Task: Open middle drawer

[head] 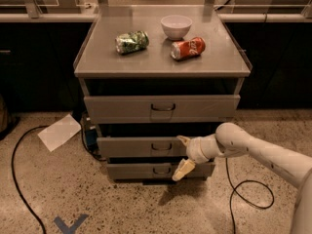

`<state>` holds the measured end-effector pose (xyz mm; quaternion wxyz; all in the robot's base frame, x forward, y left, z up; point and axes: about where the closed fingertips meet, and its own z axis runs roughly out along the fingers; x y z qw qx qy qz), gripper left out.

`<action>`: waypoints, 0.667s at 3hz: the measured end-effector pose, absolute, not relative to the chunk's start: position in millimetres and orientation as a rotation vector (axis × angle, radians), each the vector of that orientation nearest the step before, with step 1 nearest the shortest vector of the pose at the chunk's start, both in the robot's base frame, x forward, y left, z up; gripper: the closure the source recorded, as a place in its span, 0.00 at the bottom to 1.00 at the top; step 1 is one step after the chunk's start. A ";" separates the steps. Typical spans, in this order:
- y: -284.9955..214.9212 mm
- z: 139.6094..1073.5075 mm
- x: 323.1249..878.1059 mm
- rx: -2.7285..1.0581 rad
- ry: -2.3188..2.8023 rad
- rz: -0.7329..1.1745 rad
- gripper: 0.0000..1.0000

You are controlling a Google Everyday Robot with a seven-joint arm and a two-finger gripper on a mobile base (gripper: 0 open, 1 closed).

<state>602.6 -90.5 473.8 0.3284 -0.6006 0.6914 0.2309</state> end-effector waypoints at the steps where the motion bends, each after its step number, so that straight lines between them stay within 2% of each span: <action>1: -90.7 450.4 630.4 -1.540 1.800 0.589 0.00; 2: -96.6 429.5 650.7 -1.503 1.845 0.574 0.00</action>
Offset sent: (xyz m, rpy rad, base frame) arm 0.0740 -0.0205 -0.0673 -0.0103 0.0129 -0.1322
